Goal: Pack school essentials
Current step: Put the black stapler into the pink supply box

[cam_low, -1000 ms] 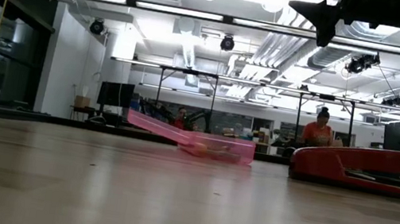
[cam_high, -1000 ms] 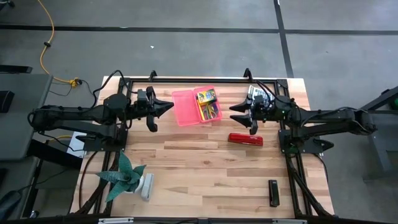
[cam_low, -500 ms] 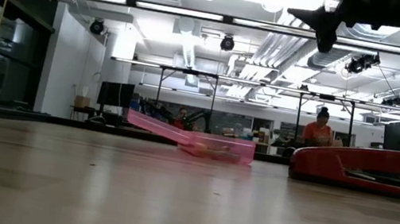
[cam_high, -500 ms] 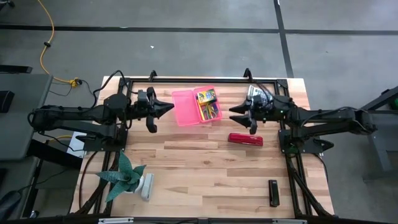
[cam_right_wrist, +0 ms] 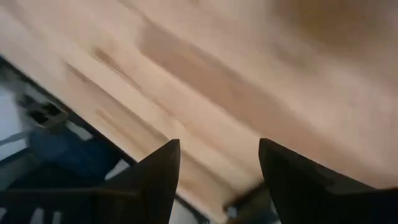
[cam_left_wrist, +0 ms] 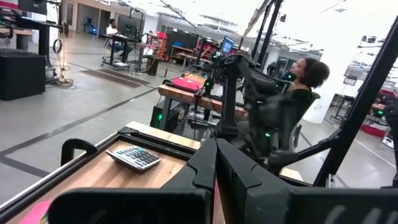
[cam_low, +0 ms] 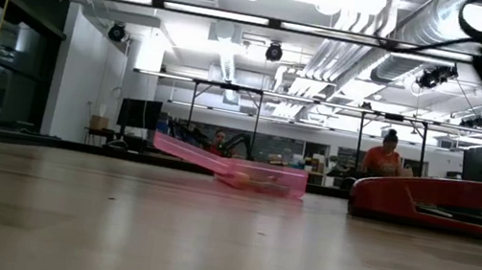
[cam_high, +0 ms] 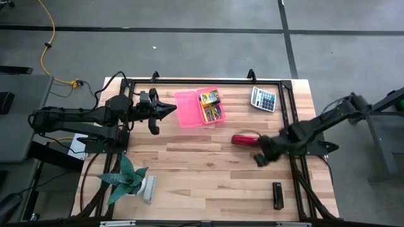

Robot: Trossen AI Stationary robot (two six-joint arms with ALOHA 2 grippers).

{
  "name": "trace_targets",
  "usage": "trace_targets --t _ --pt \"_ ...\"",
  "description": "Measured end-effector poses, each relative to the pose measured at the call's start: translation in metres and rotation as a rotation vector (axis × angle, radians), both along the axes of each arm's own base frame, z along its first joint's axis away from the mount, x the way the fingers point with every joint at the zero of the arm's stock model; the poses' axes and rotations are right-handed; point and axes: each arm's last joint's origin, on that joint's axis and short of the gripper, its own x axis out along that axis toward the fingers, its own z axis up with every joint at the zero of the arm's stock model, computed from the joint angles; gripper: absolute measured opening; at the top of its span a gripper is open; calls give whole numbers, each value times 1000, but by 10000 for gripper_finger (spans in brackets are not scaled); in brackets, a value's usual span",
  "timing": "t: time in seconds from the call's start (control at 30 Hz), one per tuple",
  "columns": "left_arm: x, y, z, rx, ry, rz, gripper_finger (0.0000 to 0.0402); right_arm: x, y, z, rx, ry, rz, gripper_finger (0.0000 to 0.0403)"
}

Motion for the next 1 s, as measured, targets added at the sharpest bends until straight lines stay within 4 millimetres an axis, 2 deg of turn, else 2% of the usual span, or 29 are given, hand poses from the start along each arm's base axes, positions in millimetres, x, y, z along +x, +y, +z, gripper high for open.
trace_targets --t 0.2,0.47,0.6,0.77,1.0 --pt "0 0 0 0 0 0 0 -14 41 -10 80 190 -86 210" --pt "0 -1 0 2 0 -25 0 -30 76 -31 55 422 -245 210" --pt "0 -1 0 2 0 -31 0 -34 84 -36 57 472 -276 216" --pt "0 -1 0 3 -4 -31 0 -38 91 -38 63 497 -308 249" --pt "0 -1 0 3 -4 -31 0 -34 100 -62 30 541 -329 276"
